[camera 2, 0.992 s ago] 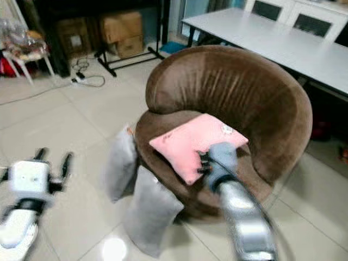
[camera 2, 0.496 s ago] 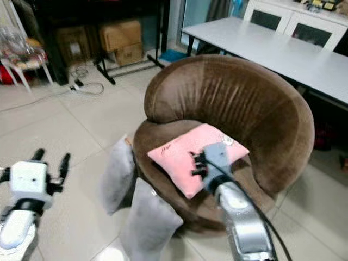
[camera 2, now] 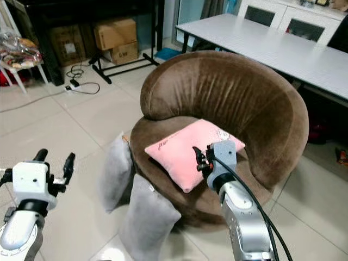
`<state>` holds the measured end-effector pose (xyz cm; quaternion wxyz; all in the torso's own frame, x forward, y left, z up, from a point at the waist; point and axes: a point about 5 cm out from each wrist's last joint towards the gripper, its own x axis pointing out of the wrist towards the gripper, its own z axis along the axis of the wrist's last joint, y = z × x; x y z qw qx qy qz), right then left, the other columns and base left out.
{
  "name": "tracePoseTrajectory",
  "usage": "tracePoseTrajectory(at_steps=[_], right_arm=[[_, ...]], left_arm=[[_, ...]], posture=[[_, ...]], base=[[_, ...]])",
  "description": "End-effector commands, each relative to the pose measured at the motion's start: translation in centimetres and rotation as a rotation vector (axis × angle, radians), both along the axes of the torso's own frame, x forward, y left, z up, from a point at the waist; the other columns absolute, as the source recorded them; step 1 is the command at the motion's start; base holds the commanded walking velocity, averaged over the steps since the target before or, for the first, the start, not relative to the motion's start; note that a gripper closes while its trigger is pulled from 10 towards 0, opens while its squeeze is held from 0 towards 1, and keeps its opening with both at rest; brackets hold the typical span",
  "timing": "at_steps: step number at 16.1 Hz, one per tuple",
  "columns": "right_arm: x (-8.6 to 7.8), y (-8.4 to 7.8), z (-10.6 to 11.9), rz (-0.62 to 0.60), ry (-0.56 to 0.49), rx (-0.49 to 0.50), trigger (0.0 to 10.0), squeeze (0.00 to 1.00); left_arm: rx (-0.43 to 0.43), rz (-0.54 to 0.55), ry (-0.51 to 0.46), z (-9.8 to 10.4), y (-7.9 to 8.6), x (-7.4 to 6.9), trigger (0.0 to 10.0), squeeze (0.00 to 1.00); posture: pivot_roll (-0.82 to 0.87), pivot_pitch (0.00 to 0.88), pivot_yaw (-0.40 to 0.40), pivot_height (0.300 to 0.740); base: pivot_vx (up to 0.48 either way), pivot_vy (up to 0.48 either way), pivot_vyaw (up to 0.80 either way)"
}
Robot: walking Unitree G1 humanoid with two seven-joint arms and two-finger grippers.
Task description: Move the pillow to the sofa from floor
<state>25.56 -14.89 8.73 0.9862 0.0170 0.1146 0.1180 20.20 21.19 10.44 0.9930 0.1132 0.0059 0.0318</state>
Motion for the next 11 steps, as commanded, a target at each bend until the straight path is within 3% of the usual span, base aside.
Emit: tracePoseTrajectory(at_steps=[1,6,7,11], right_arm=[[0.10,-0.19,0.26,-0.005,-0.015,0.001,10.0,1.00],[0.31,-0.33,0.45,-0.014,-0.022,-0.013,10.0,1.00],[0.36,-0.30,0.46,-0.015,-0.021,-0.019,10.0,0.04],[0.48,-0.28,0.45,-0.016,-0.014,-0.024,10.0,0.00]], left_arm=[[-0.004,-0.007,0.005,0.02,-0.14,0.07,10.0,1.00],[0.025,0.013,0.001,0.06,0.10,0.35,10.0,1.00],[0.029,0.025,-0.001,0.06,0.21,0.39,10.0,1.00],[0.004,0.047,-0.026,0.32,0.26,0.42,10.0,1.00]], posture=[[0.05,0.000,-0.061,0.679],[0.04,0.000,-0.065,0.679],[0.04,0.000,-0.066,0.679],[0.04,0.000,-0.072,0.679]], base=[[0.000,0.000,0.00],[0.000,0.000,0.00],[0.000,0.000,0.00],[0.000,0.000,0.00]])
